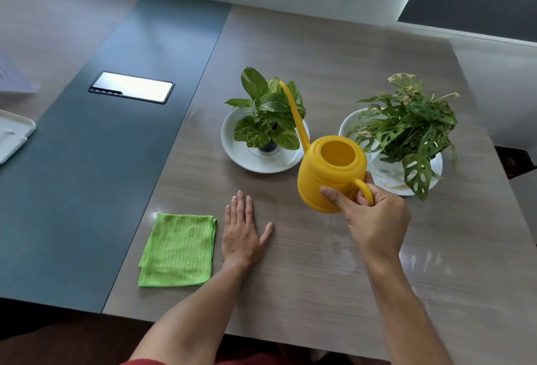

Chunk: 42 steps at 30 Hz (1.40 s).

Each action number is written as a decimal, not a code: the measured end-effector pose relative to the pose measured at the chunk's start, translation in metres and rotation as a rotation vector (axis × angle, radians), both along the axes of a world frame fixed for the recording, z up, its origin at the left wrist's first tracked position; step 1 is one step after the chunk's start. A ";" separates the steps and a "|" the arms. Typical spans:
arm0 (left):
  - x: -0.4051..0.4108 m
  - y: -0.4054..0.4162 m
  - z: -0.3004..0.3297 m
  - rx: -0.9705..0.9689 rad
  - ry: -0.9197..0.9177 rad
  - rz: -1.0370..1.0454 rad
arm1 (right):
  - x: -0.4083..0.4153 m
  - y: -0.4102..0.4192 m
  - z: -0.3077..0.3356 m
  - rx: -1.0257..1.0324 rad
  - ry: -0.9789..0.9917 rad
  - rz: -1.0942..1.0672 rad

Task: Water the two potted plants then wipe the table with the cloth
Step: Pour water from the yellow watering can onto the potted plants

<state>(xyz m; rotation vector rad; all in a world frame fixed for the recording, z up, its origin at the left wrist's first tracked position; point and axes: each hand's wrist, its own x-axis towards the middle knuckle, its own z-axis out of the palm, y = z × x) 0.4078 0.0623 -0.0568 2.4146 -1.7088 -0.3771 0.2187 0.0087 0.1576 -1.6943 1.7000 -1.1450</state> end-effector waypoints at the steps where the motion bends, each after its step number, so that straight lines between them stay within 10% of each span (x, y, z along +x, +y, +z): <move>1: 0.000 0.000 0.000 0.000 -0.003 0.000 | 0.000 0.000 0.001 -0.001 0.000 0.001; 42: 0.000 -0.001 -0.004 0.026 -0.034 -0.003 | 0.002 0.017 -0.007 0.009 -0.029 0.048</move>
